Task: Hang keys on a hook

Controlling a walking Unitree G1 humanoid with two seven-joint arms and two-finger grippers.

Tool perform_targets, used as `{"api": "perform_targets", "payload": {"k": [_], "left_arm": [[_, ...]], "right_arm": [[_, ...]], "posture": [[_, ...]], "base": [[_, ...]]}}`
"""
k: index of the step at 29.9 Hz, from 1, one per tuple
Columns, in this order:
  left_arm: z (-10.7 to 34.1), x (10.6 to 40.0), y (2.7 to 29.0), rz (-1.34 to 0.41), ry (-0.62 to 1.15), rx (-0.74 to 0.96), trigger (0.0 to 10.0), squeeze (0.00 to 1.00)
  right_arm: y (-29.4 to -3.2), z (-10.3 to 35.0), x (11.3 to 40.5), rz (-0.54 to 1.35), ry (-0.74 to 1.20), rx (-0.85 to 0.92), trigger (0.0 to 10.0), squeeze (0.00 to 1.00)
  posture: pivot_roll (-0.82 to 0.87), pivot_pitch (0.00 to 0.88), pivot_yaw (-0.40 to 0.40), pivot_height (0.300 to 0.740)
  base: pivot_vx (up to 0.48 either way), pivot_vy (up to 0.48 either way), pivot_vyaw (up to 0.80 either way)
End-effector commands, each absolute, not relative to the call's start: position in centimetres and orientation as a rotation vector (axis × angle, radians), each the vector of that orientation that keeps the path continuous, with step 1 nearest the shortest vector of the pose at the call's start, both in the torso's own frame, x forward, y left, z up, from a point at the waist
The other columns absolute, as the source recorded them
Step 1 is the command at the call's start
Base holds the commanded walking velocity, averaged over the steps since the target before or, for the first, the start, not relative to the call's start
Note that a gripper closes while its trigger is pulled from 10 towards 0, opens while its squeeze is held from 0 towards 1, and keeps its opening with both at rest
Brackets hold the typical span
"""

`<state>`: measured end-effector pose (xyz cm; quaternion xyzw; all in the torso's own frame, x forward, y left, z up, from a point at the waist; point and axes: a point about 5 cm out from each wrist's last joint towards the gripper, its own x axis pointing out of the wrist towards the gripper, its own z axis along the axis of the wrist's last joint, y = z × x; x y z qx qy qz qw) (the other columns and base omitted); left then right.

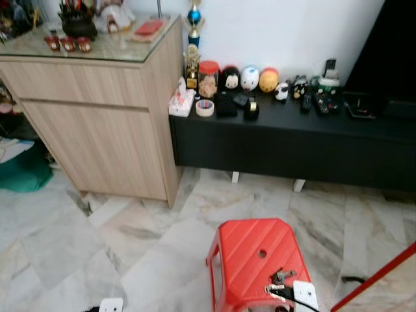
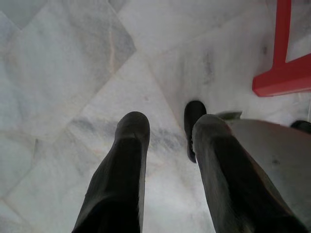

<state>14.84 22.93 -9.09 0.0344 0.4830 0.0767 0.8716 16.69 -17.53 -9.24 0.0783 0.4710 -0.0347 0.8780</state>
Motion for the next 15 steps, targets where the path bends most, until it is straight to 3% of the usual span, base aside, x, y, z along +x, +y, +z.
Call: {"api": "perform_targets", "payload": {"k": [1, 6, 8, 15], "left_arm": [[-9.3, 14.4, 23.0, 0.162, 1.032, 0.076, 10.0, 0.0], [-9.3, 14.2, 23.1, 0.169, 1.023, 0.069, 10.0, 0.0], [-9.3, 14.1, 23.2, 0.168, 1.024, 0.071, 10.0, 0.0], [-9.3, 14.0, 23.4, 0.167, 1.019, 0.077, 10.0, 0.0]], "right_arm": [[-17.8, -9.1, 16.8, -0.097, 0.941, 0.179, 10.0, 0.0], [-18.0, -8.6, 17.3, -0.144, 0.849, 0.191, 10.0, 0.0], [-18.1, -6.8, 20.9, -0.155, 0.743, 0.184, 10.0, 0.0], [-19.3, -3.9, 24.2, -0.188, 0.531, 0.139, 10.0, 0.0]], "posture": [[0.06, 0.0, -0.02, 0.74], [0.05, 0.0, -0.019, 0.74], [0.05, 0.0, -0.019, 0.74], [0.05, 0.0, -0.015, 0.74]], "base": [[0.0, 0.0, 0.0], [0.0, 0.0, 0.0], [0.0, 0.0, 0.0], [0.0, 0.0, 0.0]]}}
